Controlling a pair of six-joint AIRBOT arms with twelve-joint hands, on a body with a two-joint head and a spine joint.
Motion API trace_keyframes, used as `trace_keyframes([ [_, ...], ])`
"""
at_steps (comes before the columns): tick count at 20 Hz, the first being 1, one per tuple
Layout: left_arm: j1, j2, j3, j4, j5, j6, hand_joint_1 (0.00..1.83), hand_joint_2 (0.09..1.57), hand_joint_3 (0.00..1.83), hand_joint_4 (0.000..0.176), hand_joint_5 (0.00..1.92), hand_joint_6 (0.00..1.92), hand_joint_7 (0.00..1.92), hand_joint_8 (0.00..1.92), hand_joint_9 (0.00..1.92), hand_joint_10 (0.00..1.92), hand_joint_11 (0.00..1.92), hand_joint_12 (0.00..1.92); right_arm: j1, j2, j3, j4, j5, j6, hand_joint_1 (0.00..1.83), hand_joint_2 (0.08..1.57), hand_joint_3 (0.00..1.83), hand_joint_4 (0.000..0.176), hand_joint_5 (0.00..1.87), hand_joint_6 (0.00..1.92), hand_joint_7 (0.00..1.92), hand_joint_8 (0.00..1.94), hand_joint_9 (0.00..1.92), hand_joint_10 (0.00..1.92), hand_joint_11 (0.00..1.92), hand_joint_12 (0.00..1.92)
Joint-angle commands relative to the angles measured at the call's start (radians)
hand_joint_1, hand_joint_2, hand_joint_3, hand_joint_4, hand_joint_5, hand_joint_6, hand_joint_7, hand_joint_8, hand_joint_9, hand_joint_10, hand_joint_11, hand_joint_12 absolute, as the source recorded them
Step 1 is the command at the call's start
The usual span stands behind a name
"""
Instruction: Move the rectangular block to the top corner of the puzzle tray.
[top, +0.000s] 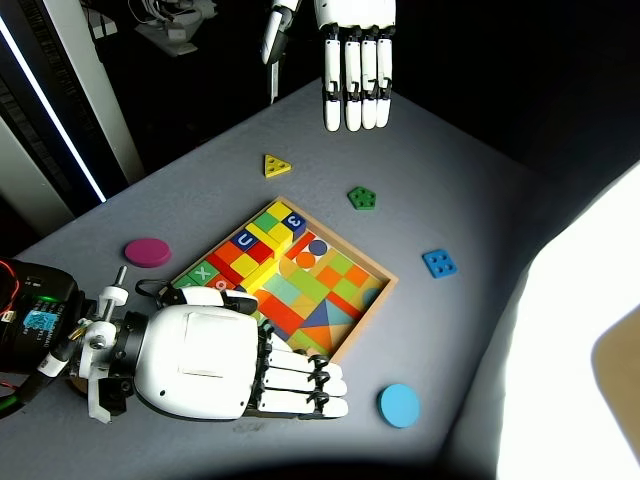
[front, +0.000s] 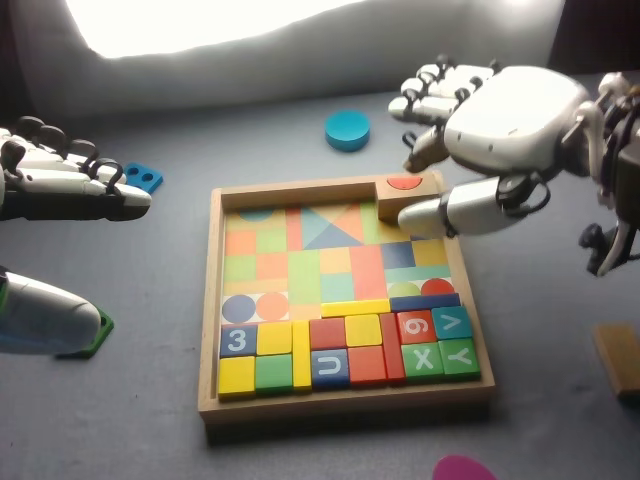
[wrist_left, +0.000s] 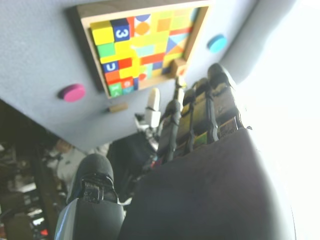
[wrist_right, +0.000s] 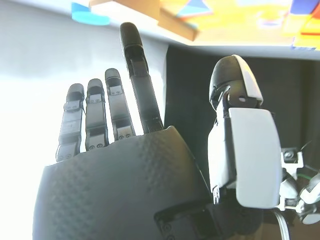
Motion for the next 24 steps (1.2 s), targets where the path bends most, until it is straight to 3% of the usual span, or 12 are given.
trace_keyframes([
  [1, -0.015, 0.000, -0.003, 0.010, 0.083, -0.003, 0.00, 1.25, 0.00, 0.028, 0.04, 0.00, 0.02, 0.00, 0.00, 0.00, 0.00, 0.20, 0.022, 0.016, 0.005, 0.000, 0.129, 0.006, 0.00, 1.16, 0.00, 0.000, 0.66, 0.05, 0.09, 0.01, 0.00, 0.00, 0.00, 0.00],
  [6, -0.015, 0.000, -0.001, 0.010, 0.083, -0.003, 0.00, 1.24, 0.00, 0.031, 0.05, 0.01, 0.03, 0.01, 0.01, 0.00, 0.00, 0.24, 0.091, 0.096, -0.041, 0.011, 0.088, 0.011, 0.00, 1.16, 0.00, 0.000, 0.65, 0.05, 0.10, 0.01, 0.00, 0.00, 0.00, 0.00],
  [13, -0.014, 0.001, -0.005, 0.010, 0.083, -0.003, 0.00, 1.24, 0.00, 0.031, 0.10, 0.01, 0.12, 0.01, 0.09, 0.02, 0.00, 0.39, 0.158, 0.353, -0.315, 0.018, 0.055, -0.007, 0.00, 1.16, 0.00, 0.000, 0.66, 0.05, 0.17, 0.03, 0.03, 0.01, 0.00, 0.00],
  [14, -0.014, 0.002, -0.004, 0.010, 0.083, -0.003, 0.00, 1.24, 0.00, 0.022, 0.18, 0.01, 0.28, 0.00, 0.30, 0.02, 0.00, 0.83, 0.168, 0.386, -0.348, 0.018, 0.029, -0.007, 0.00, 1.17, 0.00, 0.000, 0.66, 0.08, 0.30, 0.01, 0.18, 0.09, 0.00, 0.41],
  [15, -0.013, 0.003, -0.003, 0.010, 0.083, -0.003, 0.01, 1.26, 0.00, 0.009, 0.28, 0.01, 0.44, 0.01, 0.45, 0.03, 0.07, 0.98, 0.175, 0.406, -0.372, 0.018, 0.004, -0.006, 0.00, 1.18, 0.00, 0.000, 0.68, 0.10, 0.44, 0.03, 0.30, 0.17, 0.00, 1.10],
  [17, -0.013, 0.004, -0.003, 0.010, 0.083, -0.003, 0.04, 1.28, 0.00, 0.000, 0.47, 0.02, 0.71, 0.02, 0.75, 0.06, 0.29, 1.06, 0.178, 0.438, -0.412, 0.018, -0.006, -0.004, 0.00, 1.18, 0.00, 0.000, 0.70, 0.14, 0.72, 0.10, 0.53, 0.56, 0.01, 1.63],
  [19, -0.013, 0.004, 0.001, 0.010, 0.083, -0.003, 0.04, 1.31, 0.00, 0.000, 0.72, 0.03, 0.96, 0.04, 0.97, 0.13, 0.40, 1.30, 0.189, 0.476, -0.462, 0.018, -0.008, -0.006, 0.06, 1.18, 0.00, 0.000, 0.77, 0.21, 0.97, 0.25, 0.68, 1.09, 0.21, 1.84],
  [20, -0.013, 0.004, 0.004, 0.010, 0.083, -0.003, 0.04, 1.31, 0.00, 0.000, 0.72, 0.03, 0.96, 0.04, 0.97, 0.13, 0.40, 1.30, 0.191, 0.487, -0.476, 0.018, -0.008, -0.006, 0.06, 1.18, 0.00, 0.000, 0.77, 0.21, 0.97, 0.25, 0.68, 1.09, 0.21, 1.84],
  [21, -0.013, 0.004, 0.006, 0.010, 0.083, -0.003, 0.03, 1.33, 0.00, 0.000, 0.98, 0.05, 1.13, 0.26, 0.89, 0.78, 0.45, 1.47, 0.194, 0.497, -0.491, 0.018, -0.013, -0.006, 0.10, 1.19, 0.00, 0.000, 0.83, 0.58, 0.94, 0.97, 0.77, 1.42, 0.48, 1.92],
  [22, -0.013, 0.004, 0.007, 0.010, 0.083, -0.003, 0.03, 1.33, 0.00, 0.000, 0.98, 0.05, 1.13, 0.26, 0.89, 0.78, 0.45, 1.47, 0.195, 0.501, -0.500, 0.018, -0.019, -0.006, 0.10, 1.19, 0.00, 0.000, 0.83, 0.58, 0.94, 0.97, 0.77, 1.42, 0.48, 1.92],
  [23, -0.013, 0.003, 0.007, 0.010, 0.083, -0.003, 0.01, 1.34, 0.00, 0.000, 1.13, 0.11, 1.01, 0.93, 0.88, 1.34, 0.56, 1.64, 0.195, 0.502, -0.506, 0.018, -0.023, -0.006, 0.11, 1.19, 0.00, 0.000, 0.89, 0.95, 1.01, 1.11, 0.93, 1.48, 0.65, 1.92],
  [24, -0.013, 0.003, 0.007, 0.010, 0.083, -0.003, 0.01, 1.34, 0.00, 0.000, 1.13, 0.11, 1.01, 0.93, 0.88, 1.34, 0.56, 1.64, 0.195, 0.501, -0.507, 0.018, -0.023, -0.006, 0.11, 1.19, 0.00, 0.000, 0.89, 0.95, 1.01, 1.11, 0.93, 1.48, 0.65, 1.92],
])
